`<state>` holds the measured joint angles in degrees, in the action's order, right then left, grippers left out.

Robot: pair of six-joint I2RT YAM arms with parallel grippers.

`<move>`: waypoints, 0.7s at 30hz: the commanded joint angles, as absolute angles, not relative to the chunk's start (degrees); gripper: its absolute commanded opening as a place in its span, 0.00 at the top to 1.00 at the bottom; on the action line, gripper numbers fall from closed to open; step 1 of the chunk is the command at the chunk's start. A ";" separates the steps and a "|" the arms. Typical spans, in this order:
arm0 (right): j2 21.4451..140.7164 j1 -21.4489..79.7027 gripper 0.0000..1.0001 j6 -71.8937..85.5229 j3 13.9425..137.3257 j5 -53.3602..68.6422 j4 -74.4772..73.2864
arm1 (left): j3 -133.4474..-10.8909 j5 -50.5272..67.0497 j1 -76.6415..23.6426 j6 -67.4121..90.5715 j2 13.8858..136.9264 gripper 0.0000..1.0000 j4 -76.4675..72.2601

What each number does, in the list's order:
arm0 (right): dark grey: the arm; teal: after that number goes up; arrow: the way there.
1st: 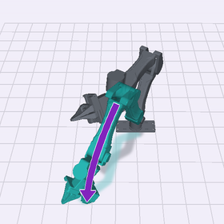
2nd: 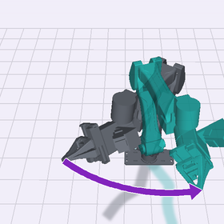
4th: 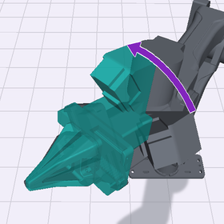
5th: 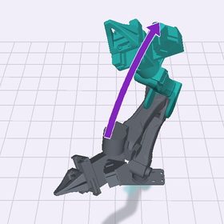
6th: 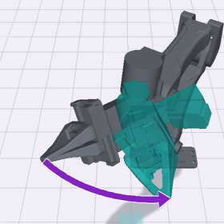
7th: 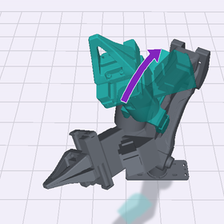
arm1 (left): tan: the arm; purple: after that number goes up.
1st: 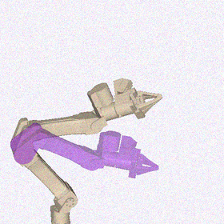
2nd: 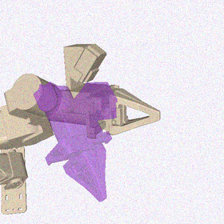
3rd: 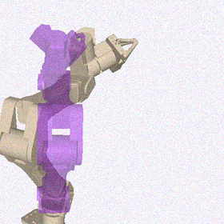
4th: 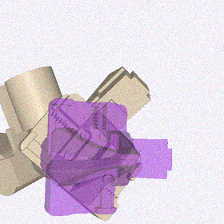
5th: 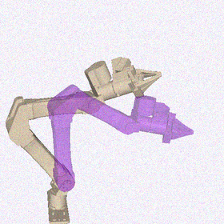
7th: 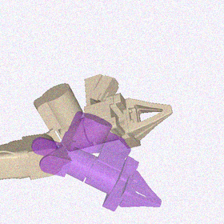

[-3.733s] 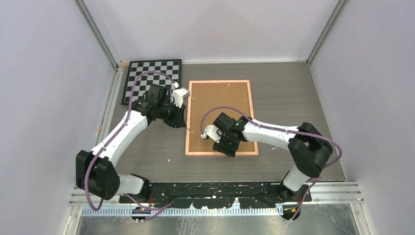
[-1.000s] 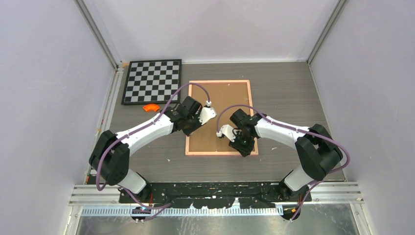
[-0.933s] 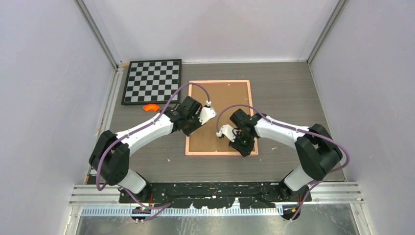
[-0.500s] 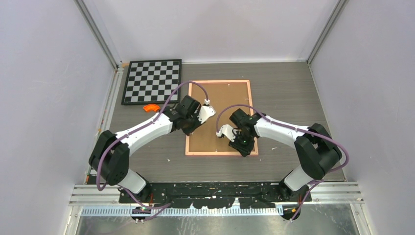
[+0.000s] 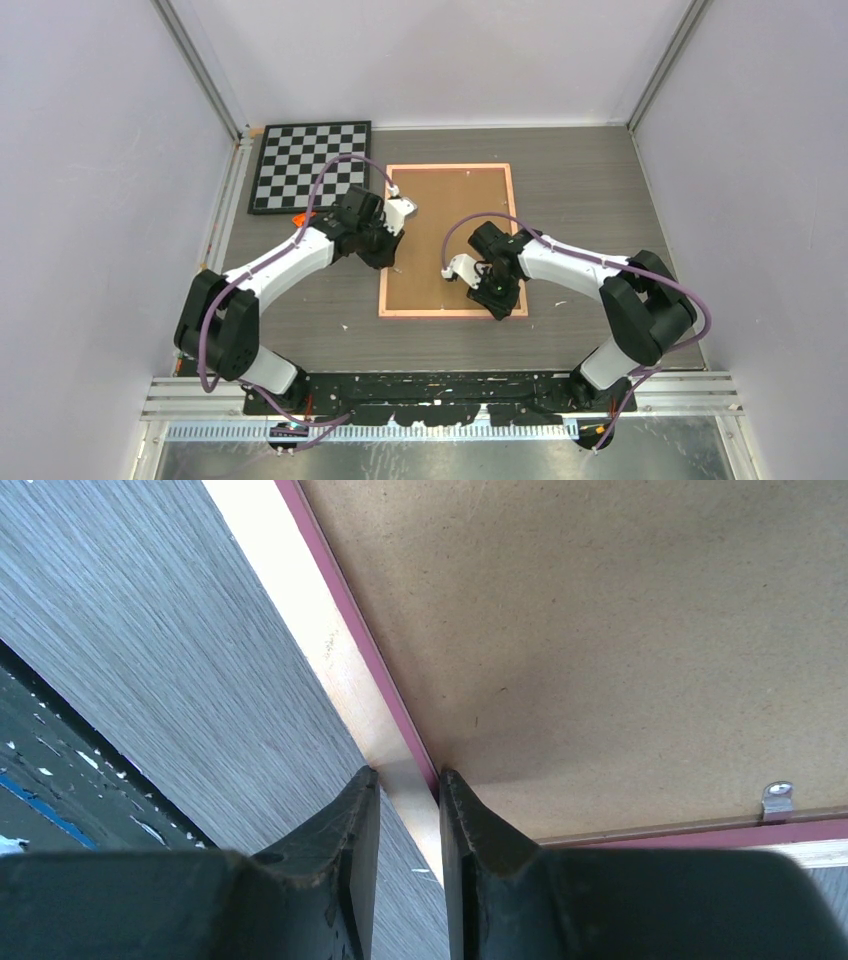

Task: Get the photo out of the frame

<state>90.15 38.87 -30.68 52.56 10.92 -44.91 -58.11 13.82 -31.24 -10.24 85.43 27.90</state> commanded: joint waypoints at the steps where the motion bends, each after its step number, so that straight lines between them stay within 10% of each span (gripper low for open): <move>1: 92.65 39.27 0.95 -26.77 52.66 15.60 -43.37 | -54.09 33.78 -31.85 -1.94 85.64 1.00 24.33; 15: 89.63 39.24 0.92 -28.09 53.69 16.35 -45.90 | -55.75 33.26 -25.09 -1.85 79.30 1.00 26.91; 21: 84.54 39.09 0.59 -27.52 56.74 18.10 -49.46 | -59.74 29.51 -23.38 -4.29 78.17 1.00 32.79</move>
<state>90.08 38.94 -29.74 52.95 14.28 -47.81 -54.74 30.37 -24.53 -2.22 80.20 28.47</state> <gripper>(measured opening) 0.331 0.195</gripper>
